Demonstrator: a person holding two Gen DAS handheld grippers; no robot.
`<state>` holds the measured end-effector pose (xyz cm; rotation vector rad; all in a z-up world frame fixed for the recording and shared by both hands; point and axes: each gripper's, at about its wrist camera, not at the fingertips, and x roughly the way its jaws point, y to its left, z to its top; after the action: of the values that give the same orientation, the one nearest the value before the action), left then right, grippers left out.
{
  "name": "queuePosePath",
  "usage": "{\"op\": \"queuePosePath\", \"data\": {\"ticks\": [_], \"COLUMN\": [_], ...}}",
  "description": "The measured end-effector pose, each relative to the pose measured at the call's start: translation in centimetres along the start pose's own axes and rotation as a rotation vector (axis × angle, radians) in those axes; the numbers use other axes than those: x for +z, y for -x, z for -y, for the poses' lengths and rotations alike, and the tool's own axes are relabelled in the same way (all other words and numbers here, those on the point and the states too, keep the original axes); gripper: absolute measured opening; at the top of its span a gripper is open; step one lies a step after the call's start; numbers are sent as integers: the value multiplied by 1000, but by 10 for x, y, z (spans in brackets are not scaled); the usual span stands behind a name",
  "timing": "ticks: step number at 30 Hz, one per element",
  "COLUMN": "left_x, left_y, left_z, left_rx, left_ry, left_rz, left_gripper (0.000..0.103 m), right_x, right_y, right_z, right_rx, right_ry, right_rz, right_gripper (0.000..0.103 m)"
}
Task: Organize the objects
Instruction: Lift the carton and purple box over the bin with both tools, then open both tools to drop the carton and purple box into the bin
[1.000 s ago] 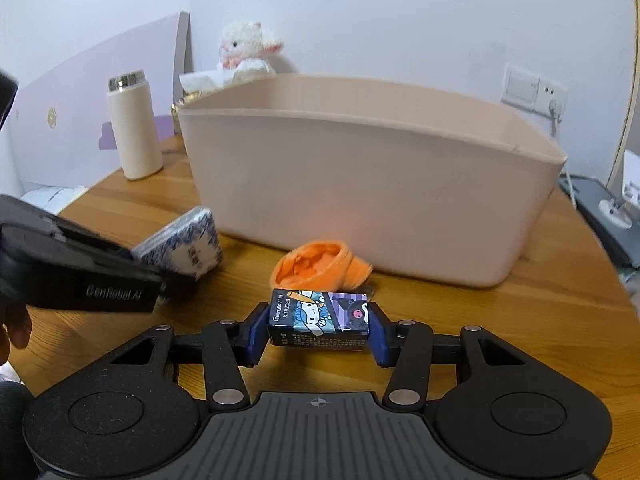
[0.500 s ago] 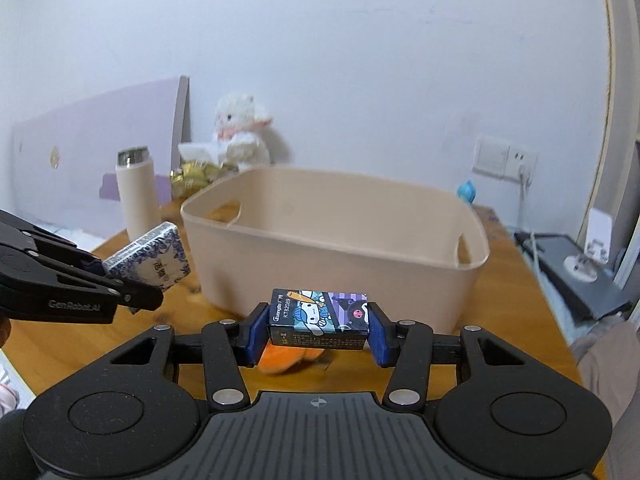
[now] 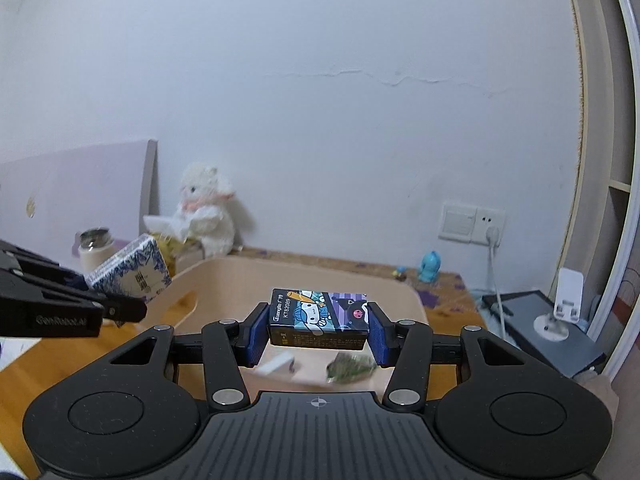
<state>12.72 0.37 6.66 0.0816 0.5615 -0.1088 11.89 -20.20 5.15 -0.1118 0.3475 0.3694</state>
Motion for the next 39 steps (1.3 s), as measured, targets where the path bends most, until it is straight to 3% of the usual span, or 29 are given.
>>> {"op": "queuePosePath", "data": {"ticks": [11, 16, 28, 32, 34, 37, 38, 39], "left_x": [33, 39, 16, 15, 16, 18, 20, 21], "left_y": [-66, -108, -178, -182, -180, -174, -171, -166], "left_z": [12, 25, 44, 40, 39, 37, 36, 36], "left_rx": [31, 48, 115, 116, 118, 123, 121, 120], "left_ry": [-18, -64, -142, -114, -114, -99, -90, -81], "left_rz": [-67, -134, -322, -334, -325, -307, -295, -283], "left_gripper": [21, 21, 21, 22, 24, 48, 62, 71], "right_x": [10, -1, -33, -41, -41, -38, -37, -35], "right_y": [-44, -78, -140, -148, -150, -143, -139, -135], "right_z": [21, 30, 26, 21, 20, 20, 20, 20], "right_rx": [-52, -59, -106, -115, -119, -112, -112, -111], "right_ry": [-52, -75, 31, 61, 69, 49, 45, 40], "right_rz": [-19, -92, -278, -302, -303, -280, -269, -257], "right_gripper": [47, 47, 47, 48, 57, 60, 62, 64]}}
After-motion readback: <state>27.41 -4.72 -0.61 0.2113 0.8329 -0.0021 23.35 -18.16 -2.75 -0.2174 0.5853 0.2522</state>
